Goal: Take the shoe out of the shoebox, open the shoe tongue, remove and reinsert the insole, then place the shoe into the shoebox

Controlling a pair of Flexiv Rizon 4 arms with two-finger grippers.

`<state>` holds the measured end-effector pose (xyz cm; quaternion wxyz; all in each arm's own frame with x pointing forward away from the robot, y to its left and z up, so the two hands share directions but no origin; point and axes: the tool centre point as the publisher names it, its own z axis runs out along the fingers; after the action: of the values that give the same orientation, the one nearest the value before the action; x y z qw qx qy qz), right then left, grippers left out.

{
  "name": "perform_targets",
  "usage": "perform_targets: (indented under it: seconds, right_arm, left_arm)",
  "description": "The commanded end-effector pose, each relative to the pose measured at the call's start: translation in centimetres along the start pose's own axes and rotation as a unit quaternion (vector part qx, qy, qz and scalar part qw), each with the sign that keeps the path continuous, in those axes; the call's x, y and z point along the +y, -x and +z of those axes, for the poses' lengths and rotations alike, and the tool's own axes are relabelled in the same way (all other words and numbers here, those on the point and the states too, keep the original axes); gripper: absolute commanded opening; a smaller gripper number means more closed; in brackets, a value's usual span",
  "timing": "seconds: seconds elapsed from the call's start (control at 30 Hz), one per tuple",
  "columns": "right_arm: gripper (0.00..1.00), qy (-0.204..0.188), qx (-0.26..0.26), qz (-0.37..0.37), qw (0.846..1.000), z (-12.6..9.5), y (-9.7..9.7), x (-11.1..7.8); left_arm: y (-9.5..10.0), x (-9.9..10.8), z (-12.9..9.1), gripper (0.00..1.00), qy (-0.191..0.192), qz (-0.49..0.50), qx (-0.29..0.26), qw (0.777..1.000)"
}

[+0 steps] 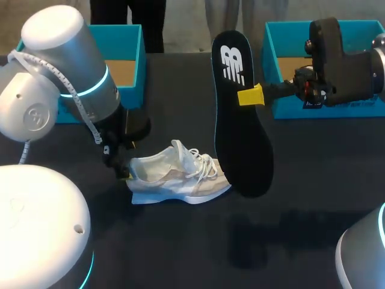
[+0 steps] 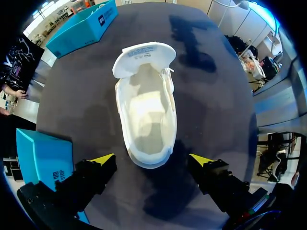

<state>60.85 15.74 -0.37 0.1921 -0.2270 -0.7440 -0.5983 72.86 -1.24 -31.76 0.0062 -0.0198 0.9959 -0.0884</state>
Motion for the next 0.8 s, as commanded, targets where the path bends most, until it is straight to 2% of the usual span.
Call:
perform_targets:
  seconds: [0.03,0.5,0.8]
  right_arm:
    - [0.0,-0.001,0.0,0.0,1.0,0.3,0.2,0.1]
    - [0.0,-0.001,0.0,0.0,1.0,0.3,0.2,0.1]
    - [0.0,-0.001,0.0,0.0,1.0,0.3,0.2,0.1]
  left_arm:
    - [-0.2,0.1,-0.1,1.0,0.0,0.0,-0.001,1.0]
    - [-0.2,0.1,-0.1,1.0,0.0,0.0,-0.001,1.0]
    - [-0.1,-0.9,-0.2,1.0,-0.004,0.002,0.006,1.0]
